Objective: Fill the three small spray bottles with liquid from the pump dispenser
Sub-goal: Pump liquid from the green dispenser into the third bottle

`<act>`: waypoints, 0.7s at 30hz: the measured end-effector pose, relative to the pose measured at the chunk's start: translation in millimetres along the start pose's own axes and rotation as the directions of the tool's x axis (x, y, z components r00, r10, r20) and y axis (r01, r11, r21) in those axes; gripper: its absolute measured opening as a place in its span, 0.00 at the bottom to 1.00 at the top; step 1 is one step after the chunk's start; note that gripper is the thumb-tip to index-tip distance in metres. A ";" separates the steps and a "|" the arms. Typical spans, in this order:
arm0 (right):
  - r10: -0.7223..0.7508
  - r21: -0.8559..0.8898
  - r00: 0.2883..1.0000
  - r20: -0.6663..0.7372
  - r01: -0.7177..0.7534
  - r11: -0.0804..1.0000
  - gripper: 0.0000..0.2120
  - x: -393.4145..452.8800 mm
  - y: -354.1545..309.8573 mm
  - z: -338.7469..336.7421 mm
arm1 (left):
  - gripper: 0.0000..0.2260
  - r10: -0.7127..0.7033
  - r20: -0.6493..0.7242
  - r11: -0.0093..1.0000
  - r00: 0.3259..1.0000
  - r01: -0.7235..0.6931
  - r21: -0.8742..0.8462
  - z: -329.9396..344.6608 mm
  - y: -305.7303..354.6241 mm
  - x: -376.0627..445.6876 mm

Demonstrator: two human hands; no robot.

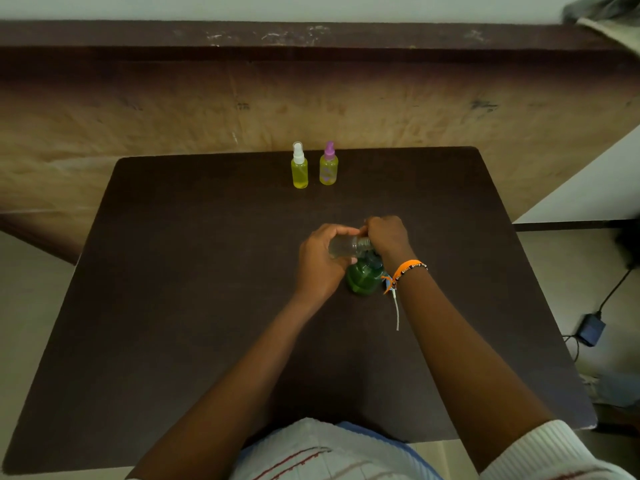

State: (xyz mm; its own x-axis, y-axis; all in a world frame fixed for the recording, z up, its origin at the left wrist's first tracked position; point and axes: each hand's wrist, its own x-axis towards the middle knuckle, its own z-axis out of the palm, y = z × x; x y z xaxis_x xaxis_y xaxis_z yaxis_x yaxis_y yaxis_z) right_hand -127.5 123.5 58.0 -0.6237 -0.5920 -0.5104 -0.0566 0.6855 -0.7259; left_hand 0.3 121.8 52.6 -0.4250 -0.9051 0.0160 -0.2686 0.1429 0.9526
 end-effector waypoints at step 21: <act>-0.051 -0.070 0.994 -0.097 0.044 0.997 0.17 -3.3 2.7 1.2 | 0.19 0.001 -0.014 0.999 1.000 0.000 0.054 1.0 1.1 -1.4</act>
State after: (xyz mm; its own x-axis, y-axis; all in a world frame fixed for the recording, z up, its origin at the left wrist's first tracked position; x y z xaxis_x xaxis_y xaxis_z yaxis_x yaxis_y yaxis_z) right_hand -124.6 126.8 57.3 -0.6926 -0.5822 -0.4259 -0.1388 0.6869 -0.7133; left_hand -0.3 123.6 53.3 -0.4129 -0.9105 0.0212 -0.3149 0.1646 0.9347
